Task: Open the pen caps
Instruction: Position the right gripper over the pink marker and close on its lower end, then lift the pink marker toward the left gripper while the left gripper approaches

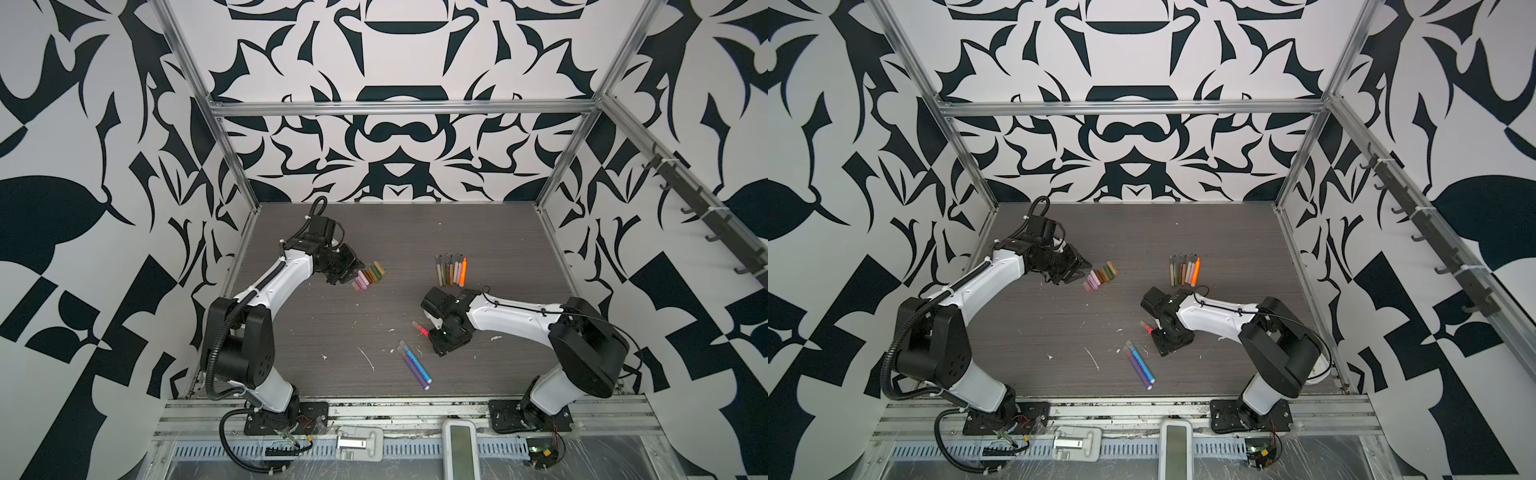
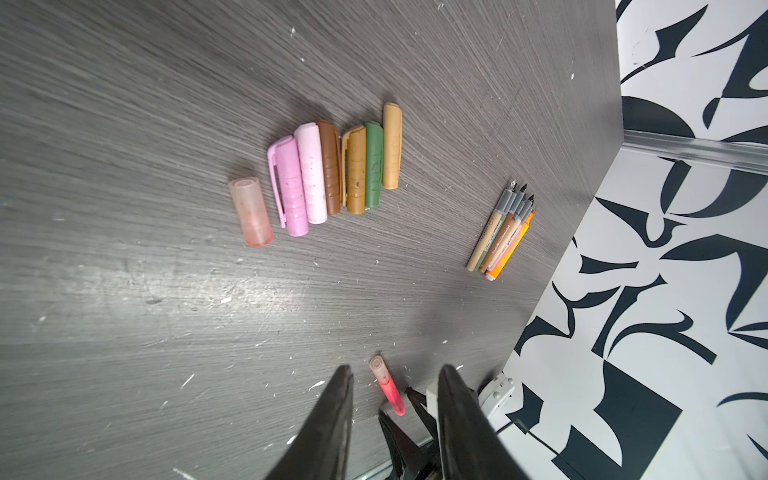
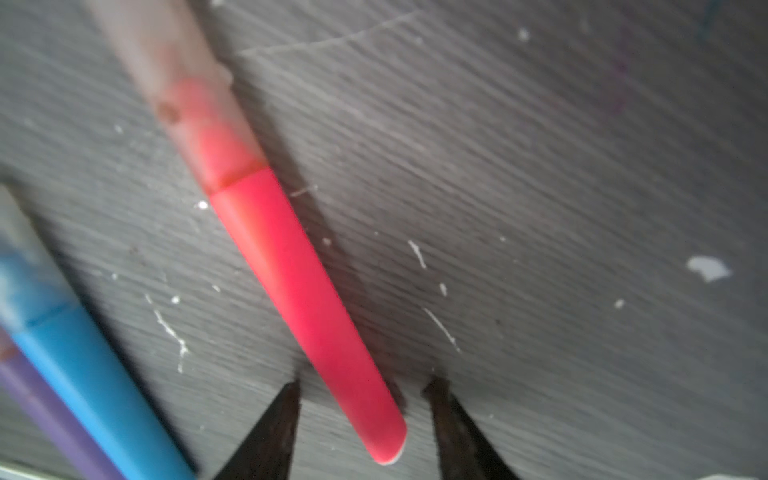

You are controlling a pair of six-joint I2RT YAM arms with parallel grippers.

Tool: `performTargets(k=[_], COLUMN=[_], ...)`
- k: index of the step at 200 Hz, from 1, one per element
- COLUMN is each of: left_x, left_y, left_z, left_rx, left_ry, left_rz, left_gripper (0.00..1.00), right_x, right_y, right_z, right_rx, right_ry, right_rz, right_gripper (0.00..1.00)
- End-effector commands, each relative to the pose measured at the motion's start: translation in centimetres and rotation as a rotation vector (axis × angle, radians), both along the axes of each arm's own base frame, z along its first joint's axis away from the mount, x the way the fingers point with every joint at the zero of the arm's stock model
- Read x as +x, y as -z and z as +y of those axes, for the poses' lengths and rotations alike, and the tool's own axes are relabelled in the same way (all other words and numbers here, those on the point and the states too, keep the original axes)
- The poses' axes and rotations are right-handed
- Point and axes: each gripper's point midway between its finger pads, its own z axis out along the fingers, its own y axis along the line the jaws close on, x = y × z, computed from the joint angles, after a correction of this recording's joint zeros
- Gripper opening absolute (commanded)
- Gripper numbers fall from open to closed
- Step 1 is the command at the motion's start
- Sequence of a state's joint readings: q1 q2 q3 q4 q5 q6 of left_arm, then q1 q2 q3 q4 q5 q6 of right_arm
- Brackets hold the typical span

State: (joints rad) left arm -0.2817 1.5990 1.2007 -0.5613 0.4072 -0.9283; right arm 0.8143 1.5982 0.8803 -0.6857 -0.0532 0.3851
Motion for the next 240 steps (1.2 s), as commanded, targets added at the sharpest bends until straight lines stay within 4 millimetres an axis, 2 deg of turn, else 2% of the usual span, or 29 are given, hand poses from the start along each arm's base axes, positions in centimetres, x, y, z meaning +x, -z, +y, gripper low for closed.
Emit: performTargets(k=[1, 4, 15, 20, 23, 79, 114, 165, 187, 195, 209, 222, 228, 240], left_x=[0.5, 0.5, 0.4, 0.3, 0.3, -0.2, -0.3, -0.4, -0.4, -0.4, -0.4, -0.5, -0.6, -0.8], left_y=[-0.8, -0.8, -0.9, -0.9, -0.9, -1.1, -1.1, -1.0, -1.0, -1.0, -1.1, -1.4, -1.4, -1.4], left_z=[-0.2, -0.2, -0.2, -0.2, -0.2, -0.1, -0.1, -0.2, -0.3, -0.3, -0.5, -0.8, -0.9, -1.4], left_rx=[-0.005, -0.006, -0.003, -0.004, -0.002, -0.002, -0.005, -0.016, -0.017, -0.021, -0.025, -0.025, -0.025, -0.025], left_ry=[0.002, 0.001, 0.004, 0.005, 0.005, 0.012, 0.013, 0.019, 0.018, 0.019, 0.027, 0.033, 0.038, 0.048], left_rz=[-0.015, -0.016, -0.017, -0.018, -0.016, -0.022, -0.02, -0.016, -0.017, -0.016, -0.022, -0.035, -0.037, -0.036], left_gripper=[0.37, 0.37, 0.37, 0.37, 0.37, 0.37, 0.37, 0.38, 0.38, 0.44, 0.55, 0.58, 0.58, 0.58], right_x=[0.6, 0.6, 0.8, 0.9, 1.0, 1.3, 0.7, -0.2, -0.5, -0.5, -0.3, 0.2, 0.5, 1.2], right_y=[-0.8, -0.8, -1.0, -1.0, -1.0, -1.2, -0.5, 0.5, 0.7, 0.7, 0.2, -0.7, -1.4, -2.8], right_z=[0.2, 0.2, 0.3, 0.3, 0.3, 0.8, 0.9, 1.0, 1.1, 1.1, 1.4, 1.9, 2.2, 2.6], right_rx=[-0.007, -0.009, -0.011, -0.012, -0.013, -0.005, 0.003, 0.021, 0.022, 0.022, 0.029, 0.043, 0.053, 0.064], right_ry=[-0.012, -0.013, -0.014, -0.015, -0.015, -0.03, -0.037, -0.039, -0.058, -0.067, -0.092, -0.121, -0.136, -0.165], right_rz=[-0.019, -0.019, -0.026, -0.028, -0.029, -0.027, 0.004, 0.043, 0.062, 0.065, 0.058, 0.04, 0.026, -0.003], right_gripper=[0.7, 0.74, 0.77, 0.9, 0.92, 0.95, 0.77, 0.39, 0.34, 0.3, 0.19, 0.08, 0.0, 0.0])
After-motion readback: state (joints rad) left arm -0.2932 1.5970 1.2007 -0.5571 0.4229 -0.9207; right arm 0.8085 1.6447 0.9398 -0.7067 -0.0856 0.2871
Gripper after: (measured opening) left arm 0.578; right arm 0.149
